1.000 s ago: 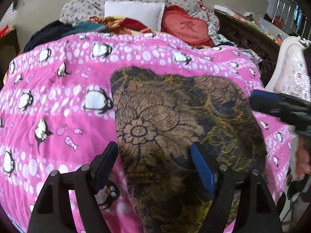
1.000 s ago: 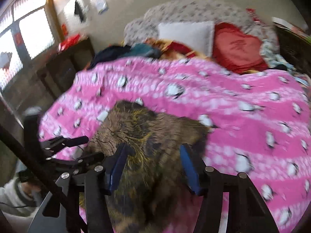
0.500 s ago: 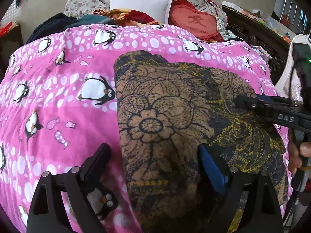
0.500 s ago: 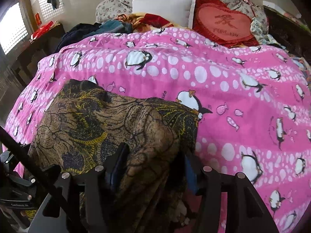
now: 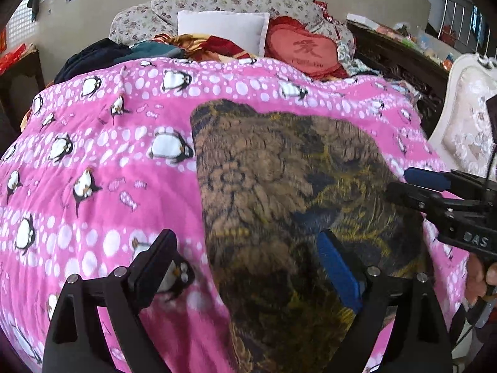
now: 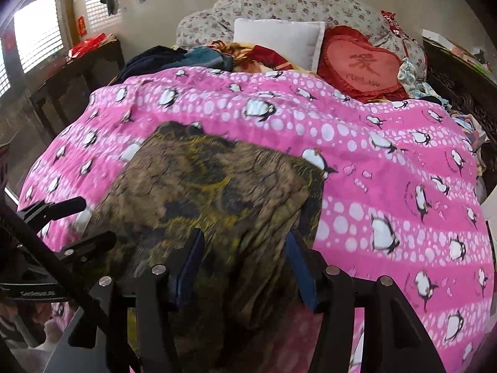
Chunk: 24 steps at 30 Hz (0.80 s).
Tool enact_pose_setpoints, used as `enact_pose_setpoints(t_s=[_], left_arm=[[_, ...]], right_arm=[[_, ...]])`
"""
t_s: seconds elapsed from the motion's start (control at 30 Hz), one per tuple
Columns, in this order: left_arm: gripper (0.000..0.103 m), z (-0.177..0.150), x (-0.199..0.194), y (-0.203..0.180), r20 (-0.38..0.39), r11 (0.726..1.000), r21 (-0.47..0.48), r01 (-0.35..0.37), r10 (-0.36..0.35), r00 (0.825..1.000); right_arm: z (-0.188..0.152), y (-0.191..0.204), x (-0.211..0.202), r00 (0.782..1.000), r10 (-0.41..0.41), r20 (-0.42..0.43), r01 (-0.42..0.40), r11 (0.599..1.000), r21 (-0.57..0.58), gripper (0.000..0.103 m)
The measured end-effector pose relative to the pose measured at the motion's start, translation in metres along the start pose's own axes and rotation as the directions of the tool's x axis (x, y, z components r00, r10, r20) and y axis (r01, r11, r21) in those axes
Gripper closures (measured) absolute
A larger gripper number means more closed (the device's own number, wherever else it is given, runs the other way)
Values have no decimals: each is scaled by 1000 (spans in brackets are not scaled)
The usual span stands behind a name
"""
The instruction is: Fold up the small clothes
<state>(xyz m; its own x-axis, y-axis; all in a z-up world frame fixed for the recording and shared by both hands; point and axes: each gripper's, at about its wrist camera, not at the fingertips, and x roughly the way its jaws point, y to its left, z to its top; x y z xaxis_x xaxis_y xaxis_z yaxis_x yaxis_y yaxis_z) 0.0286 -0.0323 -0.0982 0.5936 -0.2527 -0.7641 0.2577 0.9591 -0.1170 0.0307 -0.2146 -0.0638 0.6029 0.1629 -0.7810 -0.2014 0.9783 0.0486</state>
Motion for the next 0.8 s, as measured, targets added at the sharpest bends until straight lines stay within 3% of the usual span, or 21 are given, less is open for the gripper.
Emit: enact_pose_setpoints(t_s=[0.13, 0.27, 0.37, 0.8], left_arm=[[12, -15, 18, -1, -61, 999, -12, -29, 29, 998], [6, -18, 23, -1, -57, 998, -49, -36, 33, 998], [1, -21, 25, 0, -59, 997, -58, -56, 52, 997], [0, -22, 26, 1, -53, 997, -58, -59, 56, 997]], right_arm=[[-29, -8, 6, 1000, -8, -14, 9, 999, 40, 41], [-45, -18, 21, 999, -19, -25, 21, 997, 75, 32], [-50, -27, 21, 999, 27, -22, -24, 991, 130, 31], [-49, -23, -9, 999, 45, 30, -50, 981, 187, 29]])
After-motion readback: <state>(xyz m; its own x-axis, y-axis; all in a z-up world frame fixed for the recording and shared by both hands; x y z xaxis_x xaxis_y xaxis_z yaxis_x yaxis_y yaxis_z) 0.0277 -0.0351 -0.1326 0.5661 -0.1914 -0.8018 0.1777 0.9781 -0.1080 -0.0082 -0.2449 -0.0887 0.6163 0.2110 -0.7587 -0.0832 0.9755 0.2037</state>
